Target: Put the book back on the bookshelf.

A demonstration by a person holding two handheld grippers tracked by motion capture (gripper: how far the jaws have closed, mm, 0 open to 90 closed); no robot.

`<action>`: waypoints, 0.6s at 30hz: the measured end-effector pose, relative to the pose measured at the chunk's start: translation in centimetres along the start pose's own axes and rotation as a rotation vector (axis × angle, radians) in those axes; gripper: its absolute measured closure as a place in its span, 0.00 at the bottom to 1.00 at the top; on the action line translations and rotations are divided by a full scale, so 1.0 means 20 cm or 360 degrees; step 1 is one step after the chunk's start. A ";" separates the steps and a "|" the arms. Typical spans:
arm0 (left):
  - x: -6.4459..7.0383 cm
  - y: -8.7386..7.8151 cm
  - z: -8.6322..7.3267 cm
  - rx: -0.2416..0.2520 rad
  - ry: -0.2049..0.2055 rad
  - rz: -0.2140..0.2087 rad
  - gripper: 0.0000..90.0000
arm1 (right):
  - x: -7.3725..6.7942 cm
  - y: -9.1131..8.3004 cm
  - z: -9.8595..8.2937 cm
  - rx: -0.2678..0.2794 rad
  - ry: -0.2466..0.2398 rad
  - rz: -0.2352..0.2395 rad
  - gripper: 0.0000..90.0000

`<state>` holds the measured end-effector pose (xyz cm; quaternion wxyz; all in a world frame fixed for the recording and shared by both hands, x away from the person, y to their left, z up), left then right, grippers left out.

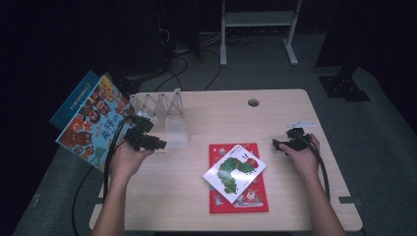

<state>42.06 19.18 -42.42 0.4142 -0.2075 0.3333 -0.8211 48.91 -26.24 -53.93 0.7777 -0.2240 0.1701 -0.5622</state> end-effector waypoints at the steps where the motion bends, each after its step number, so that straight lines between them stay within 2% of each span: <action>1: 0.00 0.01 -0.02 -0.0009 0.0011 -0.0002 0.58 | 0.00 0.00 0.00 0.0000 0.0000 0.0000 0.15; 11: 0.04 0.17 -0.20 -0.0023 0.0060 -0.0039 0.29 | 0.00 -0.01 0.00 0.0001 0.0007 -0.0011 0.16; 15: 0.06 0.21 -0.27 -0.0002 0.0073 -0.0069 0.23 | -0.01 -0.01 0.00 0.0004 0.0006 -0.0012 0.16; 18: 0.06 0.24 -0.32 -0.0008 0.0111 -0.0054 0.15 | -0.01 -0.01 0.00 0.0002 0.0011 -0.0011 0.15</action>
Point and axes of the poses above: each handheld gripper's, and its own axes: y roughly forward along the jaws, z roughly out of its top, x roughly to its right, the point moved 8 cm from there along y, roughly forward along the jaws, and after that the axes turned 10 degrees about x, right-handed, at the moved point
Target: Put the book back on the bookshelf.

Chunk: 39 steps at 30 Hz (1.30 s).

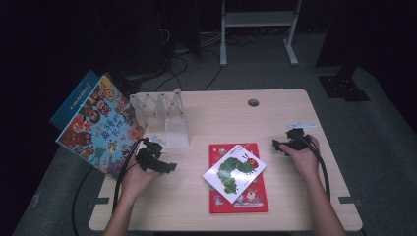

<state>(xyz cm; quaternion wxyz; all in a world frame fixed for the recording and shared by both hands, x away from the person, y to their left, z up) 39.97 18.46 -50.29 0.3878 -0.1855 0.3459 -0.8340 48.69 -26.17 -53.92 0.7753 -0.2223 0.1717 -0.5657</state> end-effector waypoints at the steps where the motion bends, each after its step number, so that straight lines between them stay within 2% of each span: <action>1: 0.00 0.00 -0.01 0.0002 0.0002 -0.0001 0.11 | 0.00 0.00 0.00 -0.0001 0.0000 -0.0003 0.15; 4: 0.01 0.03 -0.06 0.0009 0.0033 -0.0019 0.07 | -0.01 0.00 0.00 -0.0004 -0.0005 0.0004 0.14; 7: 0.03 0.06 -0.11 -0.0035 0.0073 -0.0019 0.06 | 0.00 0.00 0.00 -0.0004 -0.0013 0.0013 0.15; 10: 0.02 0.07 -0.13 -0.0041 0.0089 -0.0018 0.04 | -0.01 -0.02 0.00 0.0012 -0.0025 0.0032 0.29; 11: 0.02 0.08 -0.14 -0.0010 0.0094 -0.0005 0.02 | -0.01 -0.02 0.00 0.0007 -0.0025 0.0034 0.32; 13: 0.01 0.08 -0.14 0.0003 0.0098 -0.0005 0.02 | -0.02 -0.04 0.00 -0.0005 -0.0033 0.0058 0.41; 14: 0.01 0.08 -0.14 0.0018 0.0113 0.0003 0.02 | -0.02 -0.04 0.00 -0.0010 -0.0035 0.0067 0.42; 18: 0.02 0.08 -0.16 0.0166 0.0146 -0.0020 0.02 | -0.05 -0.07 0.00 -0.0017 -0.0015 0.0129 0.48; 20: 0.02 0.08 -0.17 0.0273 0.0175 -0.0052 0.02 | -0.06 -0.09 0.00 -0.0016 -0.0008 0.0147 0.49; 22: 0.02 0.07 -0.18 0.0322 0.0193 -0.0075 0.02 | -0.06 -0.13 0.00 0.0016 0.0003 0.0159 0.51; 28: 0.02 0.06 -0.19 0.0327 0.0173 -0.0052 0.02 | -0.09 -0.21 -0.02 0.0029 -0.0009 0.0216 0.52; 31: 0.02 0.06 -0.19 0.0331 0.0167 -0.0045 0.02 | -0.12 -0.25 -0.03 0.0028 -0.0031 0.0247 0.52; 39: 0.02 0.07 -0.19 0.0320 0.0160 -0.0036 0.00 | -0.19 -0.36 -0.07 0.0051 -0.0031 0.0323 0.56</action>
Point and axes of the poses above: each handheld gripper's, and its own axes: y roughly forward along the jaws, z roughly out of its top, x roughly to its right, the point moved 8 cm from there along y, roughly forward along the jaws, and after that the axes turned 10 degrees about x, right-handed, at the moved point
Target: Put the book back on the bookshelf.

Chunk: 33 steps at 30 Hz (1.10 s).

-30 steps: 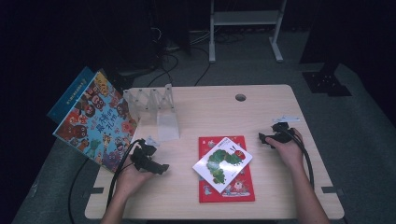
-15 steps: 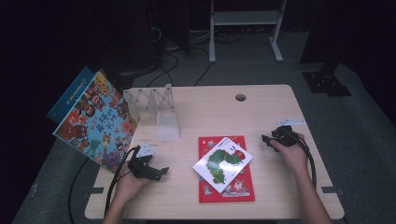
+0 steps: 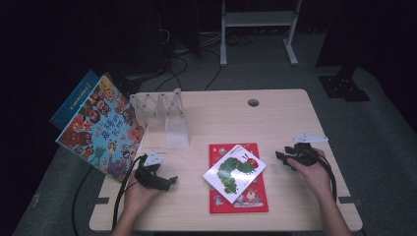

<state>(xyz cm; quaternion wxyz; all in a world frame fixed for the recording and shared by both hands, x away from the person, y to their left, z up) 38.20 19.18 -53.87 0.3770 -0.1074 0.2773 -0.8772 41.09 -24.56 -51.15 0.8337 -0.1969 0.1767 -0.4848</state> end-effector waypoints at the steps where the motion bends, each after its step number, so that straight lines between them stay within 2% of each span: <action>1: 0.00 0.00 0.00 0.0000 0.0000 0.0000 0.00 | -0.01 -0.01 -0.01 -0.0012 -0.0002 0.0007 0.56; 6: 0.00 0.00 0.00 -0.0001 -0.0001 0.0001 0.00 | -0.07 -0.06 -0.02 0.0016 0.0006 0.0072 0.59; 10: 0.00 0.00 0.00 -0.0001 -0.0002 0.0001 0.00 | -0.12 -0.10 -0.06 0.0016 -0.0020 0.0113 0.61; 14: 0.00 0.00 0.00 -0.0001 -0.0001 0.0001 0.00 | -0.18 -0.14 -0.09 0.0007 -0.0026 0.0166 0.68; 17: 0.00 0.00 0.00 0.0000 -0.0002 -0.0001 0.00 | -0.21 -0.16 -0.07 0.0021 -0.0021 0.0202 0.76; 27: 0.00 0.00 0.00 0.0001 -0.0006 -0.0007 0.00 | -0.29 -0.12 -0.08 -0.0041 -0.0020 0.0312 0.99; 33: 0.00 0.00 0.00 0.0001 -0.0005 -0.0007 0.00 | -0.32 -0.09 -0.09 -0.0090 -0.0039 0.0344 1.00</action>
Point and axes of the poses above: each handheld gripper's, and its own axes: y roughly forward along the jaws, z roughly out of its top, x roughly to its right, the point moved 8 cm from there along y, roughly forward along the jaws, and after that the axes turned 10 degrees about x, right-handed, at the moved point
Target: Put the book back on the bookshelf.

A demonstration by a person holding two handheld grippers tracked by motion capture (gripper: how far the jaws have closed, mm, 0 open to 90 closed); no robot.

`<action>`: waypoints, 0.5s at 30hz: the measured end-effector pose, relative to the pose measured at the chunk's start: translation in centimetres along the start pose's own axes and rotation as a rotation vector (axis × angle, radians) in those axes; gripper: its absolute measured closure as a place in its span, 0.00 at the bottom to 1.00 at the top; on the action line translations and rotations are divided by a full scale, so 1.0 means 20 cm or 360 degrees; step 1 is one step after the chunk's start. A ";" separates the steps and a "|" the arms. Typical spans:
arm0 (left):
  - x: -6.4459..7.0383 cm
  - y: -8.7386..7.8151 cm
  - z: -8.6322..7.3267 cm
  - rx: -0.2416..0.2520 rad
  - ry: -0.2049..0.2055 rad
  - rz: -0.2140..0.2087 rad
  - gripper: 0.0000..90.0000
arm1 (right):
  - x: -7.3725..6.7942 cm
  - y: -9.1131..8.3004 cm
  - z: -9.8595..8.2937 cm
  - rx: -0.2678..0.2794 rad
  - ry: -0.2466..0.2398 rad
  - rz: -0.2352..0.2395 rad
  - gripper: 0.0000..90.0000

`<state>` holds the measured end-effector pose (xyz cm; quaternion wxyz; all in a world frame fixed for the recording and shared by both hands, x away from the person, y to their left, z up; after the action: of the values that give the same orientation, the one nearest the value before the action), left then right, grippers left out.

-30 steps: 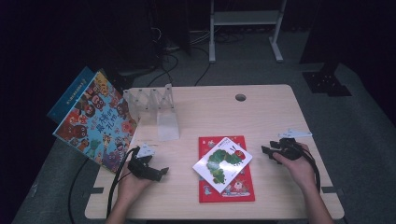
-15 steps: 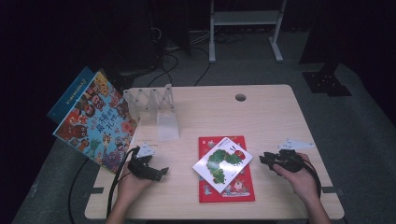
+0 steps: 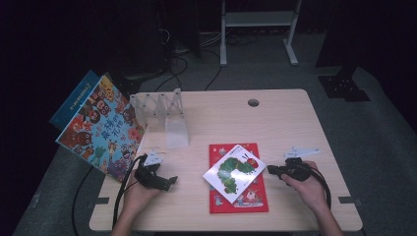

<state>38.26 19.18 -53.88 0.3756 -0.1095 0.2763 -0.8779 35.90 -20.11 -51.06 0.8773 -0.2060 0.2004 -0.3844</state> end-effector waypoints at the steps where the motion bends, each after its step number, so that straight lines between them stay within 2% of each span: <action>1: 0.00 0.00 0.00 0.0000 0.0000 0.0000 0.00 | 0.00 0.01 0.00 -0.0001 -0.0001 -0.0001 1.00; 4: 0.00 0.00 0.00 0.0001 0.0000 0.0000 0.00 | -0.01 0.02 0.00 -0.0010 0.0010 0.0025 0.99; 7: 0.00 0.00 0.00 0.0000 0.0000 0.0000 0.00 | -0.04 0.05 0.00 -0.0018 -0.0018 0.0051 0.99; 9: 0.00 0.00 0.00 0.0000 0.0000 0.0000 0.00 | -0.04 0.06 0.01 -0.0023 -0.0046 0.0022 0.99; 15: 0.00 0.00 0.00 0.0000 0.0002 -0.0003 0.00 | -0.03 0.08 0.01 -0.0039 -0.0053 0.0017 0.99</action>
<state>38.26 19.18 -53.88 0.3745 -0.1091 0.2764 -0.8783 36.55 -18.73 -51.66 0.8799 -0.2221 0.1917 -0.3737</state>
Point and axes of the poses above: each handheld gripper's, and its own axes: y roughly forward along the jaws, z roughly out of its top, x roughly to its right, the point moved 8 cm from there along y, roughly forward along the jaws, and after that the axes turned 10 degrees about x, right-handed, at the moved point
